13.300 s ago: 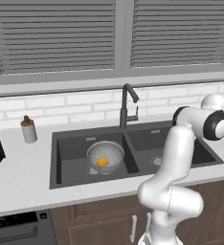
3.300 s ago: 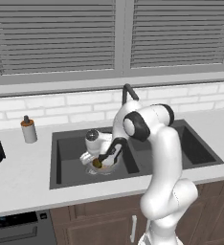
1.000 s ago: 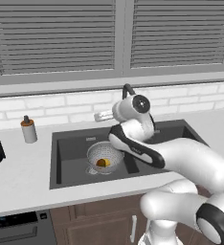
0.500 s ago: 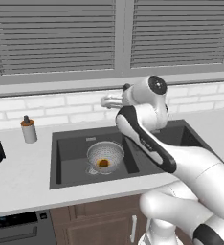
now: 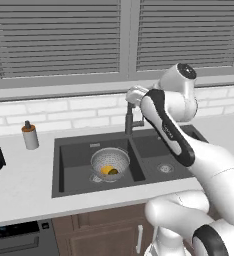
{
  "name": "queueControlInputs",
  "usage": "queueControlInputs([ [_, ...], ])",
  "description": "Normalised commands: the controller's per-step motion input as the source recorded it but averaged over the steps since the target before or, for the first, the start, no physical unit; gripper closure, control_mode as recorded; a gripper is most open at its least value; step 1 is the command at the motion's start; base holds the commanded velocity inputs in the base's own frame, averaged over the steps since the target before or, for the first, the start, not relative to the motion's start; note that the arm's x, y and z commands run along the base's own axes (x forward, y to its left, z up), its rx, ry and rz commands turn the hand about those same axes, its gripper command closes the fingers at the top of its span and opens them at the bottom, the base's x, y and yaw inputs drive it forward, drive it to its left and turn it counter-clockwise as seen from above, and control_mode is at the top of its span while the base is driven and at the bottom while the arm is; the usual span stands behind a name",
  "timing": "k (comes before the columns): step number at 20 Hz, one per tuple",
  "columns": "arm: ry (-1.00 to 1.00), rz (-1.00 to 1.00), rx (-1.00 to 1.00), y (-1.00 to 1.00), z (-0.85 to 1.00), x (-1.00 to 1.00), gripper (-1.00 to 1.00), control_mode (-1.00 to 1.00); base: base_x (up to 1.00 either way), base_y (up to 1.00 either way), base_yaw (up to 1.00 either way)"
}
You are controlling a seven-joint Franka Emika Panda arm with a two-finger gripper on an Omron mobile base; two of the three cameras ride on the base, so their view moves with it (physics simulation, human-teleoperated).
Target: Put the colander in the sink, put the mango, mango in the colander, and turn on the sink faucet and pour water over the colander.
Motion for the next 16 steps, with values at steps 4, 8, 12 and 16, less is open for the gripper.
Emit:
queueControlInputs([
  [4,0.01,0.00,0.23,-0.89,0.11,0.00,-1.00,-1.00,0.00,0.00,0.00],
  [8,0.00,0.00,0.18,-0.65,0.00,0.21,-1.00,-1.00,0.00,0.00,0.00],
  [12,0.02,0.04,0.17,-0.41,0.03,0.41,-1.00,-1.00,0.00,0.00,0.00],
  [16,0.10,0.07,0.18,-0.41,0.02,0.54,-1.00,-1.00,0.00,0.00,0.00],
])
